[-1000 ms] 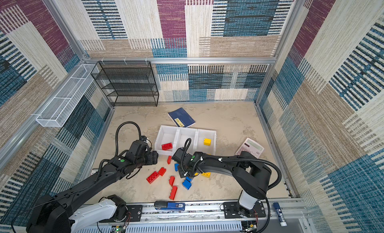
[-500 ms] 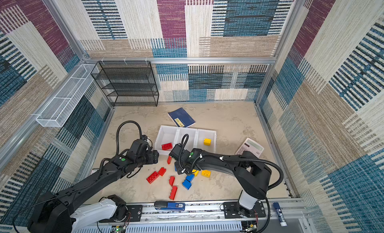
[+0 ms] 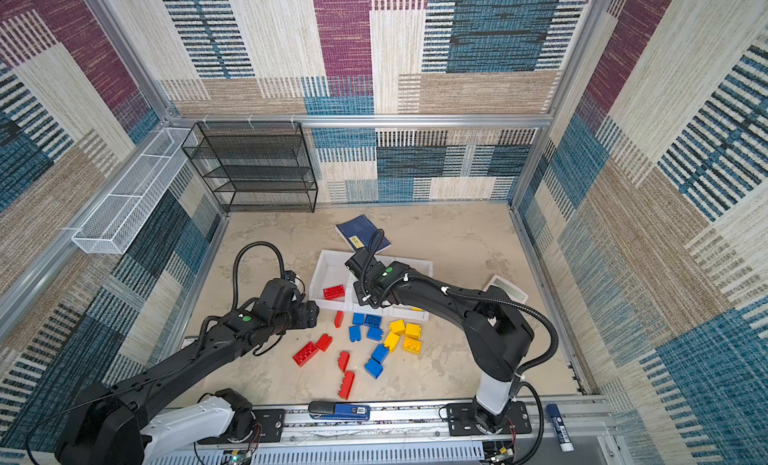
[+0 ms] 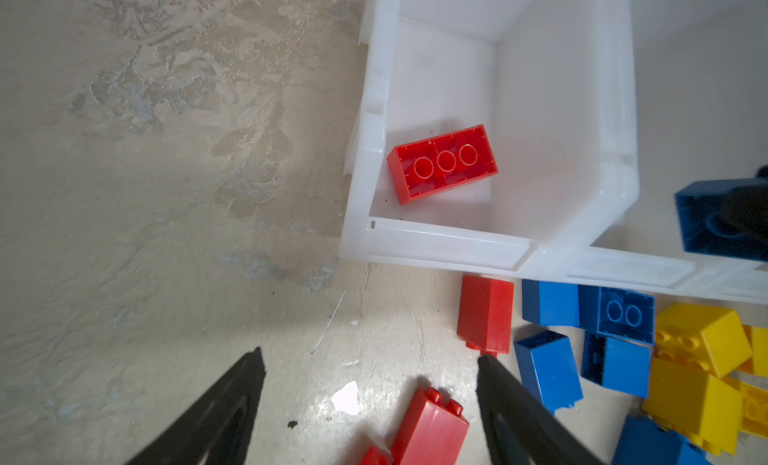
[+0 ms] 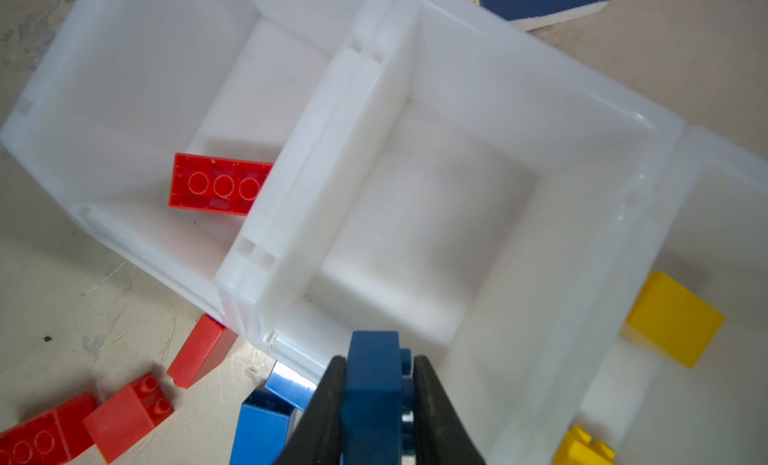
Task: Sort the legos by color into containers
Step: 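Carry the blue brick over the middle compartment and release it, then lower the left gripper and close it on a red brick while the right hovers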
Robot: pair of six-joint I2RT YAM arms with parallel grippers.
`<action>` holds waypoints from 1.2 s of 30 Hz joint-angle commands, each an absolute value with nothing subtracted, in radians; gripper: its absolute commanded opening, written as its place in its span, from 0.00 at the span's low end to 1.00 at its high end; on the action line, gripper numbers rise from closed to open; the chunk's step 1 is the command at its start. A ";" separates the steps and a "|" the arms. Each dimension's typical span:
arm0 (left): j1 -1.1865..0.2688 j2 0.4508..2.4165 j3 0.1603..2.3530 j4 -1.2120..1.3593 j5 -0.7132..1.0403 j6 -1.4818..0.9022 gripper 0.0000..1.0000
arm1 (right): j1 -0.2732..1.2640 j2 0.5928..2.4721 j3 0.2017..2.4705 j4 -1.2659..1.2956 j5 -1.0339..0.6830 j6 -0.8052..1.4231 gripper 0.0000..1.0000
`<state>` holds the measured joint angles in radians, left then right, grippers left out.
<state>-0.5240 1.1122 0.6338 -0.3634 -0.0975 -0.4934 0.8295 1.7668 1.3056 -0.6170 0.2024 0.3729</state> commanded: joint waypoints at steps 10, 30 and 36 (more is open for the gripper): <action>-0.523 1.112 0.623 -0.367 -0.051 -0.490 0.83 | 0.821 1.752 1.299 -0.597 0.228 0.377 0.47; -0.645 1.057 0.594 -0.572 -0.128 -0.518 0.81 | 0.821 1.637 1.163 -0.540 0.201 0.490 0.51; -0.696 1.089 0.584 -0.585 -0.132 -0.507 0.81 | 0.822 1.631 1.148 -0.537 0.198 0.497 0.51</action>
<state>-0.6792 1.0752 0.5850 -0.5564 -0.1062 -0.4969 0.8207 1.6367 1.1519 -0.5575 0.2081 0.4759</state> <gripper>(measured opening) 0.813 0.515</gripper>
